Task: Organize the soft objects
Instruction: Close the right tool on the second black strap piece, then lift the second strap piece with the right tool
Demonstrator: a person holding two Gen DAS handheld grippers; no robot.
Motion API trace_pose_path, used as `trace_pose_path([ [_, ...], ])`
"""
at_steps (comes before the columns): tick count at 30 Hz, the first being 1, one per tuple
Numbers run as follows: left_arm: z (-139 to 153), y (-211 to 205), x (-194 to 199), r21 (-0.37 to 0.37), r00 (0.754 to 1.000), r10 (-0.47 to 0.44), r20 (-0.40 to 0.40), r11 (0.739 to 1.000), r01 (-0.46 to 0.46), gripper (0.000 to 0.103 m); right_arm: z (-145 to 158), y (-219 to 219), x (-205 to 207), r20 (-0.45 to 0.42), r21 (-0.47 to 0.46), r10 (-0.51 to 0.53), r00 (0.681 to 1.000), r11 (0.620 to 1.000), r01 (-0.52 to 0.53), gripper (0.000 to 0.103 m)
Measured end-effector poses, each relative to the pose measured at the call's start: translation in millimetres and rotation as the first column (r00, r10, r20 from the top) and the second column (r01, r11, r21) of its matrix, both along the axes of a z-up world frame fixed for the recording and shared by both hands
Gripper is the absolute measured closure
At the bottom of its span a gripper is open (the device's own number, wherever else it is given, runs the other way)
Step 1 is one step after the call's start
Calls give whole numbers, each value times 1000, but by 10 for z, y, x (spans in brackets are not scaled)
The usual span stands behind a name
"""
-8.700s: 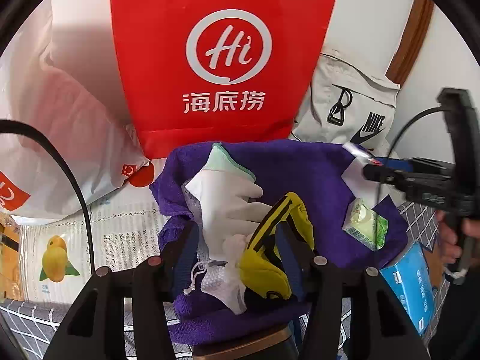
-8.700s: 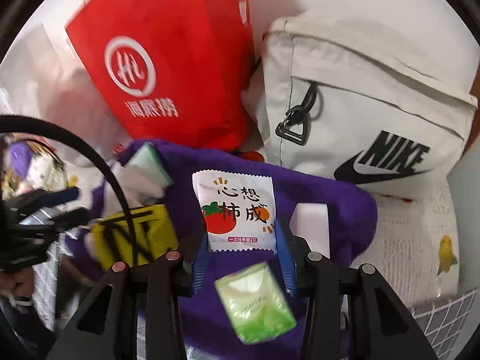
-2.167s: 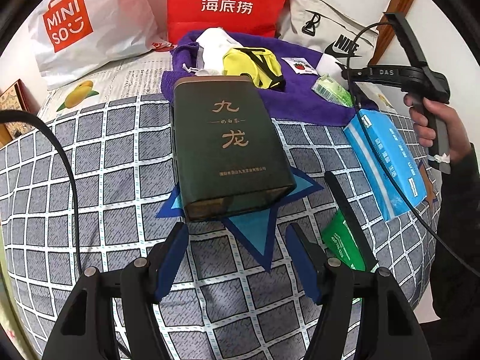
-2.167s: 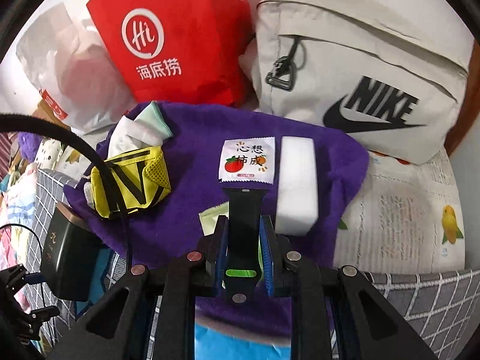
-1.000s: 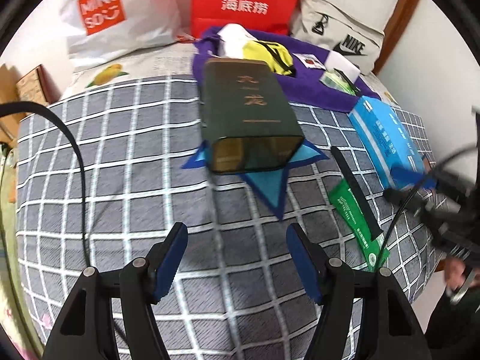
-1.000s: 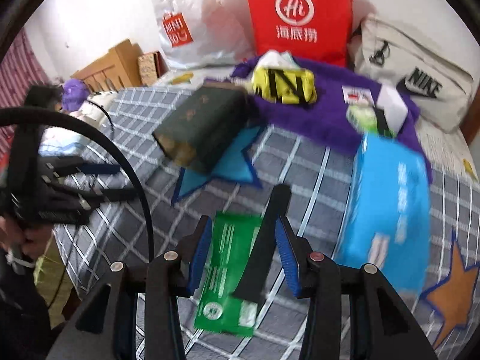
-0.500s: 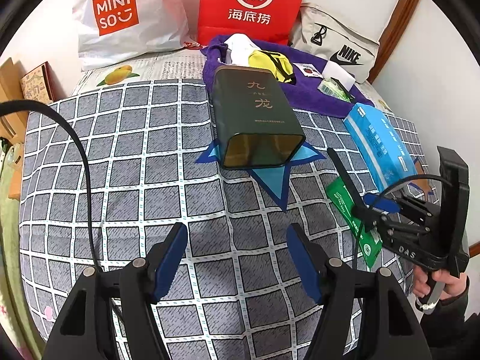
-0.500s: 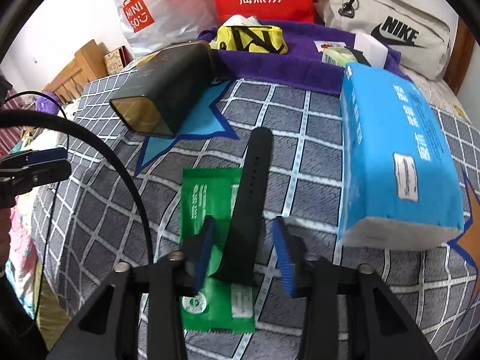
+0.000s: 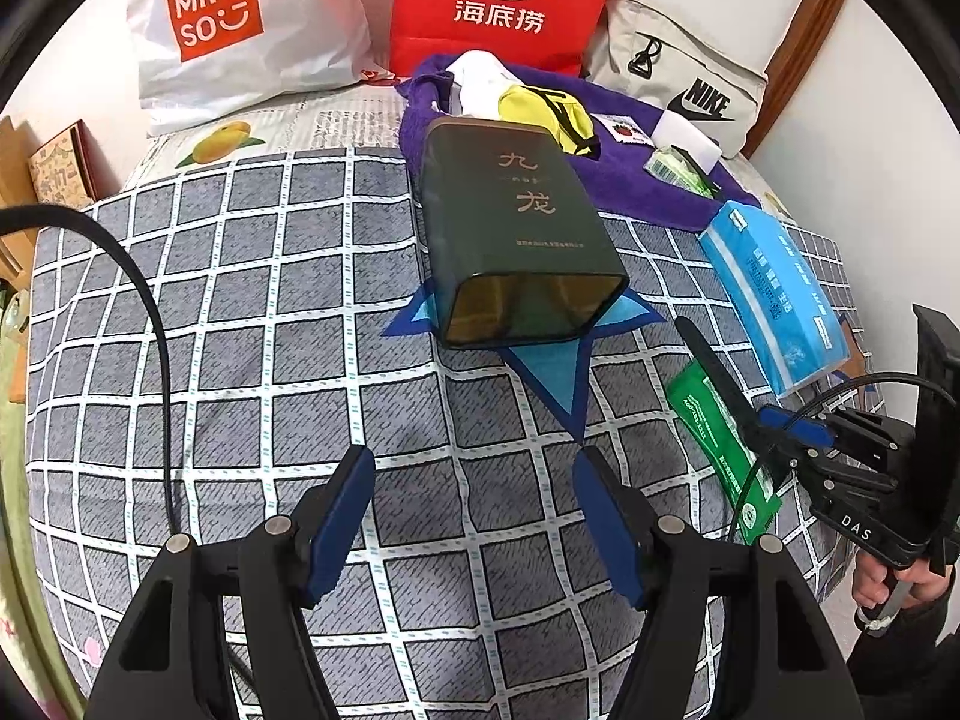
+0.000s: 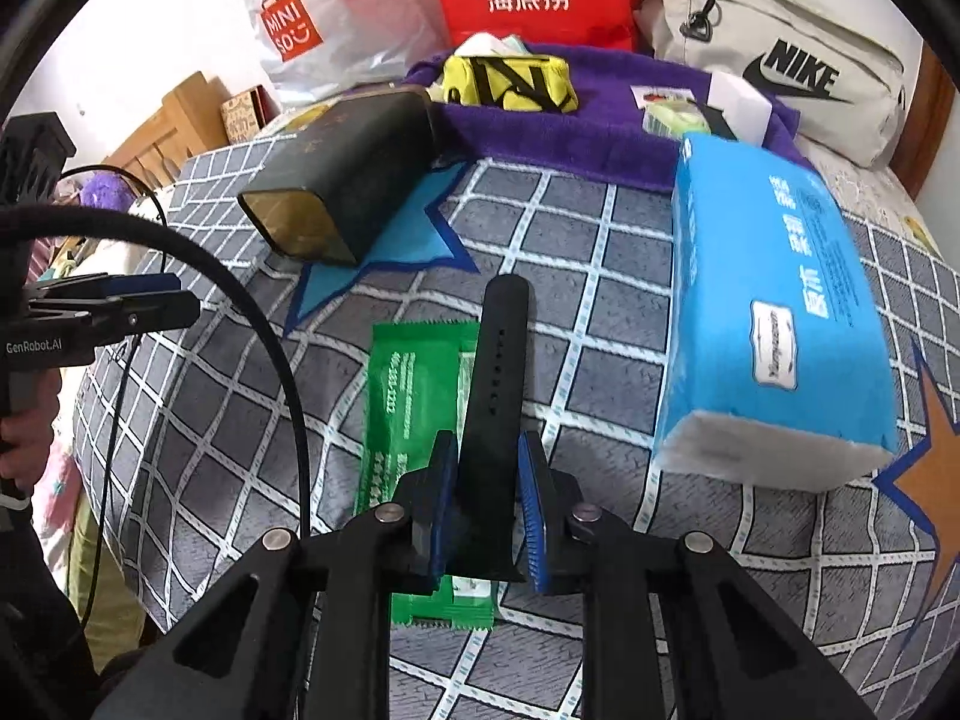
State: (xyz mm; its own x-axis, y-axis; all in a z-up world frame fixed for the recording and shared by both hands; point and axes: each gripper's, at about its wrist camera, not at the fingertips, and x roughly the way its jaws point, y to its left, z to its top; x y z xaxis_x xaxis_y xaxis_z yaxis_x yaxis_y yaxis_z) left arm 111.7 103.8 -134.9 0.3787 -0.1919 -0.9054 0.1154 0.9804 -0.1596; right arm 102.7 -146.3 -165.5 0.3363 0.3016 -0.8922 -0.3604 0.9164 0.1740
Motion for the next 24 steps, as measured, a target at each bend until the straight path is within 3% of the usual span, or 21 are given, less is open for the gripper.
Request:
trace_pose_path([
  [10, -15, 6, 6, -11, 1000, -1, -1, 1000, 1, 36, -102, 138, 223, 2, -12, -11, 1000, 1000, 11, 72],
  [11, -12, 13, 6, -11, 1000, 1, 0, 1000, -1, 36, -114, 151, 241, 5, -13, -12, 1000, 1000, 12, 72],
  [12, -10, 17, 3, -12, 1000, 2, 1, 1000, -2, 36, -118, 161, 252, 13, -16, -11, 1000, 1000, 11, 82],
  [18, -4, 3, -24, -24, 1000, 0, 2, 1000, 0, 36, -82, 96, 323, 0, 34, -13, 1000, 999, 13, 83],
  [24, 22, -114, -70, -28, 1000, -25, 3, 999, 25, 36, 261, 25, 173, 65, 68, -21, 998, 998, 17, 83],
])
